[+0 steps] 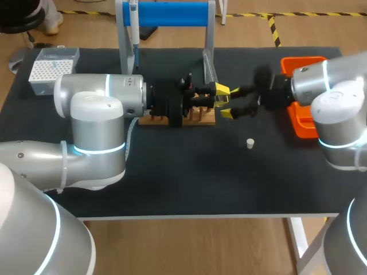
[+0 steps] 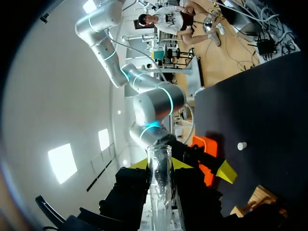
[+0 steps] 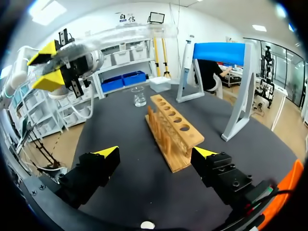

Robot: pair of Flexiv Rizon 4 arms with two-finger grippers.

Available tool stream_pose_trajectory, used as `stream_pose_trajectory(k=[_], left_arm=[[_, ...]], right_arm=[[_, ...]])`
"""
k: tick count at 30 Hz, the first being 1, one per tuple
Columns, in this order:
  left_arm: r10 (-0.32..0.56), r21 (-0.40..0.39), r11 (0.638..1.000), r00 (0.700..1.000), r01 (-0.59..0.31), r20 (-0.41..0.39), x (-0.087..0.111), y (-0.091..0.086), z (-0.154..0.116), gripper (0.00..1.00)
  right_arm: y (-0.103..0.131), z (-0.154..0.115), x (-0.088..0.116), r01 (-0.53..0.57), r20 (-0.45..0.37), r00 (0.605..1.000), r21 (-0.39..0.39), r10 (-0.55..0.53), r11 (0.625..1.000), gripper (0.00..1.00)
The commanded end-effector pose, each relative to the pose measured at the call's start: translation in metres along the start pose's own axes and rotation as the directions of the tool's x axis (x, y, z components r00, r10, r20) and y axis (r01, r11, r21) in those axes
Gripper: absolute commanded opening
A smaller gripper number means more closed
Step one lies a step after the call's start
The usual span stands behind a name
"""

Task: Invert the test tube, pick up the pipette, mount the tip to pipette, aspirate from beaker and dispense into the tube, eject the tip, return the pipette, and cap with the stopper.

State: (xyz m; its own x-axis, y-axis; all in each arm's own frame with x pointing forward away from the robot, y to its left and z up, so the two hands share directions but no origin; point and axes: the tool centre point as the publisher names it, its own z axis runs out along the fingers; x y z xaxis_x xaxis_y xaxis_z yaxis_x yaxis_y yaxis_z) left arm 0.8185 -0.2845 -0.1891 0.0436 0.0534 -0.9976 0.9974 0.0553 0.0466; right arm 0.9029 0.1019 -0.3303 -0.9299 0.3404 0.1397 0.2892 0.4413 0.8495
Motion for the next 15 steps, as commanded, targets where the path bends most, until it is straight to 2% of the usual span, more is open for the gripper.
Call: stream_pose_trajectory(k=[1, 11, 15], left_arm=[[0.003, -0.002, 1.0, 1.0, -0.003, 0.005, 0.001, 0.0, 0.001, 0.0], [0.003, -0.002, 1.0, 1.0, -0.003, 0.005, 0.001, 0.0, 0.001, 0.0], [0.003, -0.002, 1.0, 1.0, -0.003, 0.005, 0.001, 0.0, 0.001, 0.0]], right_arm=[[-0.006, 0.009, -0.003, -0.006, 0.001, 1.0, 0.012, 0.006, 1.0, 1.0], [-0.018, 0.019, -0.007, -0.036, 0.034, 0.999, 0.041, 0.034, 0.999, 1.0], [-0.019, 0.021, -0.006, 0.002, 0.05, 0.999, 0.057, -0.005, 0.998, 1.0]])
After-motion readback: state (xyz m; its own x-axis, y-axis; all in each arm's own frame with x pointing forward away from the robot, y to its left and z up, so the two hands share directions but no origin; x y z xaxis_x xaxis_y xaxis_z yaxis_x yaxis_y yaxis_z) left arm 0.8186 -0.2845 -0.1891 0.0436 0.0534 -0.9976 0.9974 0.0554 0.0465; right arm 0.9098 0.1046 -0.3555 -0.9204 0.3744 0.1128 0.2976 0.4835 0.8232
